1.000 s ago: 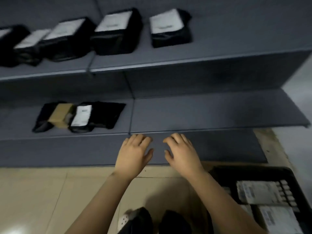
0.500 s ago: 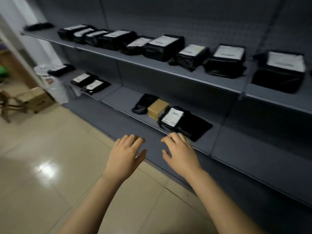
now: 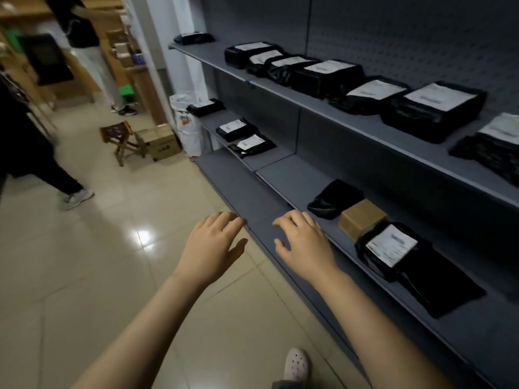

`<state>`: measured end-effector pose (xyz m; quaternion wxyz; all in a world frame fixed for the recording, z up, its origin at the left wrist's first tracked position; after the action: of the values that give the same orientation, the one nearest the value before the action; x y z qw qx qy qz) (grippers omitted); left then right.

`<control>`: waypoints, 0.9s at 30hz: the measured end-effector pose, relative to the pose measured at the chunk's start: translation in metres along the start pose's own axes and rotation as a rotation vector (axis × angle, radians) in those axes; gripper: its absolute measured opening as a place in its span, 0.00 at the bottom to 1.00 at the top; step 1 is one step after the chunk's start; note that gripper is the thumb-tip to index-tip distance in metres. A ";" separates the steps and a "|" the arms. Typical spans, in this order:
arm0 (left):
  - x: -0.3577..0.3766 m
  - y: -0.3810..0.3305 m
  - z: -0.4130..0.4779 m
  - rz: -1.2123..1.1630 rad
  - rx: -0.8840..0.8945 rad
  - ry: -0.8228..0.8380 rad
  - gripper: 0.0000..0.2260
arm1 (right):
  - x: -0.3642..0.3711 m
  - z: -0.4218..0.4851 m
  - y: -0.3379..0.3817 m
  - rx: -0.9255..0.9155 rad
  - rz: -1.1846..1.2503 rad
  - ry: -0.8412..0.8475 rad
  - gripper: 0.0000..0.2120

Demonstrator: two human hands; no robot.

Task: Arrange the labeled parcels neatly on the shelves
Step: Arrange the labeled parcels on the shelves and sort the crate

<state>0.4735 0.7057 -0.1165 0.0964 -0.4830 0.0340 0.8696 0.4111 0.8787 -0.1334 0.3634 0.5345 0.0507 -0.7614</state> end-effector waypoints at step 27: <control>0.219 0.128 0.253 -0.267 0.305 0.111 0.16 | 0.124 0.208 -0.149 0.458 -0.031 -0.027 0.14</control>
<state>0.1239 0.6489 -0.1717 0.2808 -0.5103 0.1062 0.8059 0.1386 0.8291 -0.1971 0.2215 0.5919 -0.1198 -0.7657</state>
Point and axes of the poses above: each hand's wrist, its own z-axis towards the middle knuckle, its own x-axis out of the palm, y = z × x, the point moved 4 cm from there along z, towards the middle knuckle, and after that the axes turned 6 degrees about -y, right-handed, at the moved point
